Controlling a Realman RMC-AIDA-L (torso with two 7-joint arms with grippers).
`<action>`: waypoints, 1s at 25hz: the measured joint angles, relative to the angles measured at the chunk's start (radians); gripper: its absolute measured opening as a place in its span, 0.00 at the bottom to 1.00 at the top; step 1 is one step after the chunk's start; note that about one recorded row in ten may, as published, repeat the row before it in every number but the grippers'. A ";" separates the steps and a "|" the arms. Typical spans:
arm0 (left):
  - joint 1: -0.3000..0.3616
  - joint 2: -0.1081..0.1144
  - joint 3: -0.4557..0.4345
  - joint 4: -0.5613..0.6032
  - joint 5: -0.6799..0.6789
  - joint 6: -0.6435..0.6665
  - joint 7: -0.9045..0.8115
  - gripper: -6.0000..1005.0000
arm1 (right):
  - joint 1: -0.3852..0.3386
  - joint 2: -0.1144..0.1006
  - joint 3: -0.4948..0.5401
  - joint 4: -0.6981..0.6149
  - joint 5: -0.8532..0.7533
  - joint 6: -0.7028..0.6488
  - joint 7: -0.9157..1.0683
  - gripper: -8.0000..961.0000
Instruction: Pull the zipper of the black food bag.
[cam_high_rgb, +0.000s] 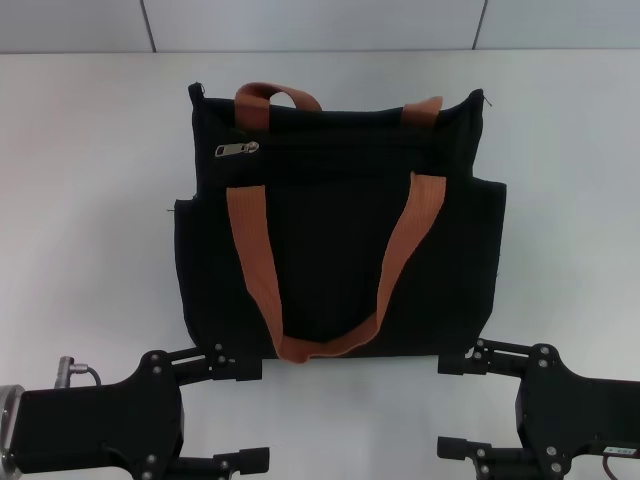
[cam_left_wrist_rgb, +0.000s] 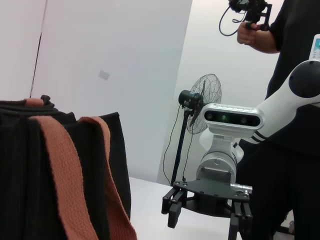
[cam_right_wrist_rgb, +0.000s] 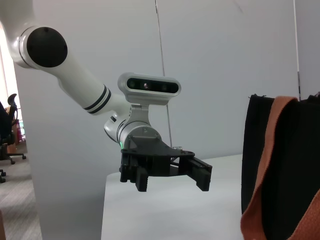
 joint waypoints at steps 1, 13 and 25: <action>0.000 0.000 0.000 0.000 0.000 0.000 0.000 0.81 | 0.000 0.000 0.000 0.000 0.000 0.000 0.000 0.77; 0.001 0.000 -0.003 0.000 0.000 0.000 -0.001 0.81 | 0.001 -0.001 -0.001 0.000 0.000 0.000 0.000 0.77; -0.021 -0.025 -0.092 0.000 -0.008 0.073 0.048 0.81 | 0.001 -0.001 0.006 0.000 0.000 0.000 -0.002 0.77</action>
